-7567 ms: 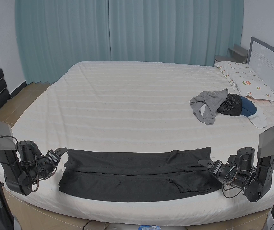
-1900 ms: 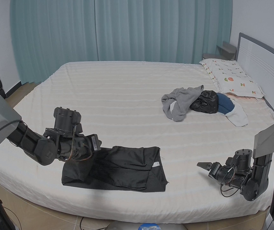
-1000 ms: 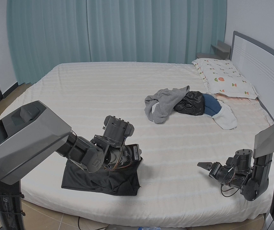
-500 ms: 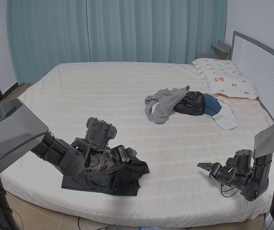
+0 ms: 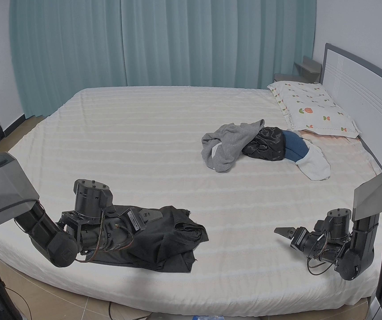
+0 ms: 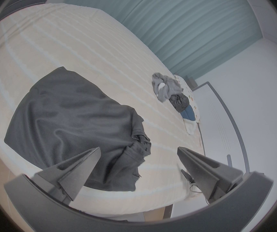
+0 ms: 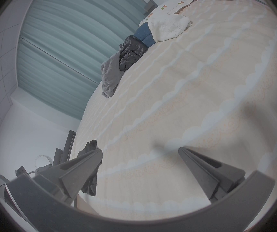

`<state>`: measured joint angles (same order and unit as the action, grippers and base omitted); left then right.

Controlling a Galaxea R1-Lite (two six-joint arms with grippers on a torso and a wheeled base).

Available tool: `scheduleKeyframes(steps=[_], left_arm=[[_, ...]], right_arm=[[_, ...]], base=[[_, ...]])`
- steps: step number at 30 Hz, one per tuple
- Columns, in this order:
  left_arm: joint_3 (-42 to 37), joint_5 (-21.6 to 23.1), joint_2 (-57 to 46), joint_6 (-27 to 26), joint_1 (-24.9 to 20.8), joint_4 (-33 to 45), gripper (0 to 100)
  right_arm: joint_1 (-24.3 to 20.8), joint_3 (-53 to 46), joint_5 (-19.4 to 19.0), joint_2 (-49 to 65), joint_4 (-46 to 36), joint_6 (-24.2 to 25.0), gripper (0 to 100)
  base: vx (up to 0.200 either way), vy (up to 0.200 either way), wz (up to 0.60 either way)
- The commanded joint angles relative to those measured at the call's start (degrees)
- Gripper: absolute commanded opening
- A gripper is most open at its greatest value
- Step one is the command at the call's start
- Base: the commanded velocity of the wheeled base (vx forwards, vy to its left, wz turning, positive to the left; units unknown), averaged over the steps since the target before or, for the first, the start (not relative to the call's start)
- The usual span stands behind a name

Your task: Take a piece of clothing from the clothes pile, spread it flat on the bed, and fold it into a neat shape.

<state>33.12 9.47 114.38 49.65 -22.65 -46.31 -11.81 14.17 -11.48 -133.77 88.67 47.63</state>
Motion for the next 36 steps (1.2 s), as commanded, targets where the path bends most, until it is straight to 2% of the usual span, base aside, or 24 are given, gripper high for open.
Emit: scheduleKeyframes(steps=[1, 6, 36], left_arm=[[-4.1, 0.6, 4.8, 0.5, 3.4, -4.0, 100], [-6.0, 0.7, 7.4, 0.4, 5.7, -9.9, 100], [-5.9, 0.5, 9.3, 0.8, 6.0, -10.7, 100]], right_arm=[[-0.1, 0.2, 0.0, -0.3, -0.1, 0.0, 100], [-0.1, 0.0, 0.0, -0.4, -0.1, 0.0, 100], [-0.1, 0.2, 0.1, -0.6, 0.0, 0.0, 100]], base=[[0.0, 0.0, 0.0], [0.0, 0.0, 0.0], [-0.02, 0.0, 0.0]])
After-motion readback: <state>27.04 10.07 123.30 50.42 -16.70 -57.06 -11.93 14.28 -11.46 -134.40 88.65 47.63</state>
